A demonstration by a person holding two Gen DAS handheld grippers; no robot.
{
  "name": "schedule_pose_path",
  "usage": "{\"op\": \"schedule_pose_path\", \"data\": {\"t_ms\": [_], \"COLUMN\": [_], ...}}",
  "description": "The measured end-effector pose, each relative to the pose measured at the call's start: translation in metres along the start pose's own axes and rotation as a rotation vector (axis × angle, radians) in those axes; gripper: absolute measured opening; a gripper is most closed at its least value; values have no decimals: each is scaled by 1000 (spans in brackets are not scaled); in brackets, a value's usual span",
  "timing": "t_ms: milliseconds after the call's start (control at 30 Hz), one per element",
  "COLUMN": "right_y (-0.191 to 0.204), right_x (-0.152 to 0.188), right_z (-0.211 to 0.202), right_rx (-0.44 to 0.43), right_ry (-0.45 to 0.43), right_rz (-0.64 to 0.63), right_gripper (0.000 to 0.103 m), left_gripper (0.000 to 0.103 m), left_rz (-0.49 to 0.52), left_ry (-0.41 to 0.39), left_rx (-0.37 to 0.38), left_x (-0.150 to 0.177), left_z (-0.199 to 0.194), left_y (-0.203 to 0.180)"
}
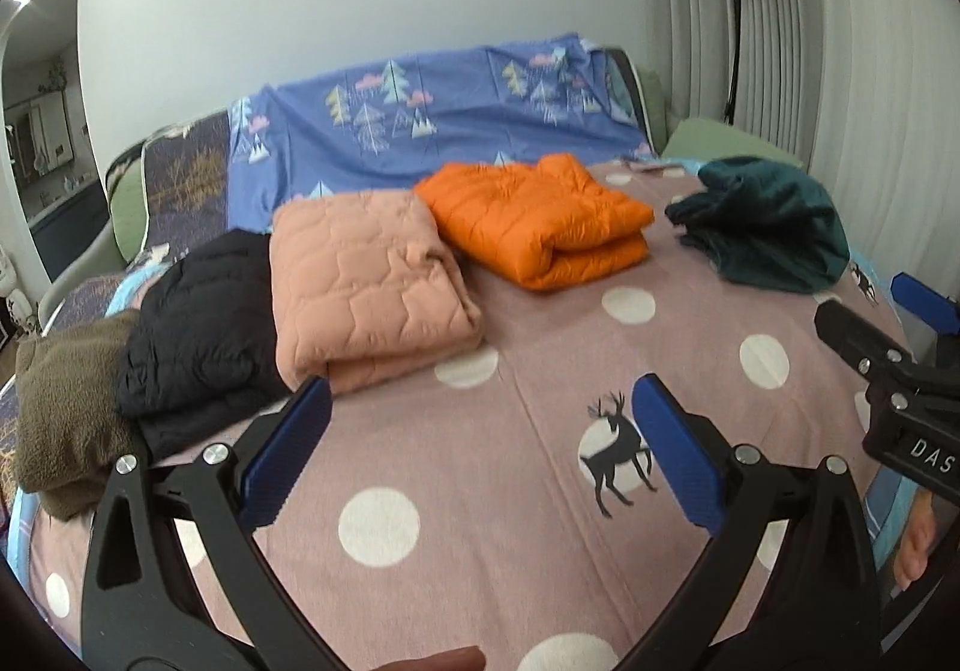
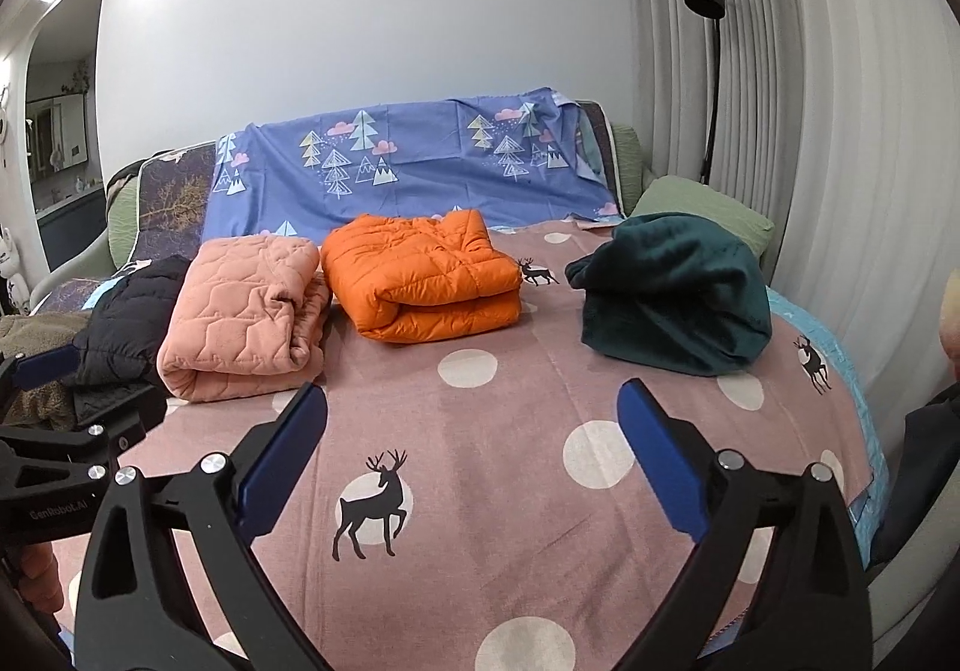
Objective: Fold large clothes
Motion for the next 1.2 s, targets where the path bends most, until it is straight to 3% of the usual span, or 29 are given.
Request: {"op": "schedule_pose_path", "data": {"t_ms": [300,767,1200], "right_y": [-2,-5,-3], "right_x": [-2,-1,-4], "right_z": [0,12,15], "right_rx": [61,62,44], "right_ry": [-21,0,-5], "right_rz": [-31,-22,-15], "right_gripper": [98,98,98], "left_gripper": [101,101,101], "left_rz": [-7,-1,-1], "left_ry": [58,80,3], "left_rx": [23,17,32], "left_x": [1,-1,-9], "left_z": [8,23,19], "left_y": [-6,-10,-12]}}
Point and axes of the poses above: each gripper's, at about its wrist camera, not at the fingertips, and z roughly the way its jaws point, y to its left, x to its underside, the point moved 5 cm from there along z, roughly the way its jaws point, and after that the axes turned 10 degrees about -x, right-handed, at the moved point
